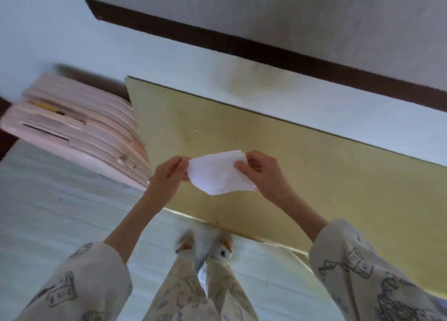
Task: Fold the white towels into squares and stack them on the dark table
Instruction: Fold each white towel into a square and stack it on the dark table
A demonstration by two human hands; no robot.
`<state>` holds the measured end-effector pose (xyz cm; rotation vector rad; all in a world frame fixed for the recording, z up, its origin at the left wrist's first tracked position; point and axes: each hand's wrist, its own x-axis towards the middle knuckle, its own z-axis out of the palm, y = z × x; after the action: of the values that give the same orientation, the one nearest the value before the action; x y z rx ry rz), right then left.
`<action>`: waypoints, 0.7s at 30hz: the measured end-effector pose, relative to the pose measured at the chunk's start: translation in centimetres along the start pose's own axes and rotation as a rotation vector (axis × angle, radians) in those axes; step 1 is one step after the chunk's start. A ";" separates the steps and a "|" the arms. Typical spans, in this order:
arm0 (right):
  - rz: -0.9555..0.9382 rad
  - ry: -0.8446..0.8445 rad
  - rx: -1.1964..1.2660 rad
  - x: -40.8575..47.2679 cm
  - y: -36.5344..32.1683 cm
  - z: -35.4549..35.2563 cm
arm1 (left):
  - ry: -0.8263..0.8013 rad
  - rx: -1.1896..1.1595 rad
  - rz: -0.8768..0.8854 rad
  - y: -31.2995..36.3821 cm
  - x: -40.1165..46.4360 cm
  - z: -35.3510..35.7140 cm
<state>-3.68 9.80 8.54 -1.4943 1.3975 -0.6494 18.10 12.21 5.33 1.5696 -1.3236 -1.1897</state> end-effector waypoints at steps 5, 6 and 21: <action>-0.250 -0.205 -0.146 1.4 -9.4 5.7 | 0.158 0.164 0.124 3.5 -4.9 -8.4; -0.301 -0.239 -0.161 1.3 -11.3 7.3 | 0.221 0.159 0.151 4.2 -6.2 -10.0; -0.612 -0.968 -0.067 -20.5 -33.0 36.9 | 0.779 0.116 0.031 5.5 -43.1 -36.4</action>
<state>39.02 35.99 27.53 -1.9189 0.2195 -0.1489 50.00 52.80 28.83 1.8168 -0.8904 -0.3882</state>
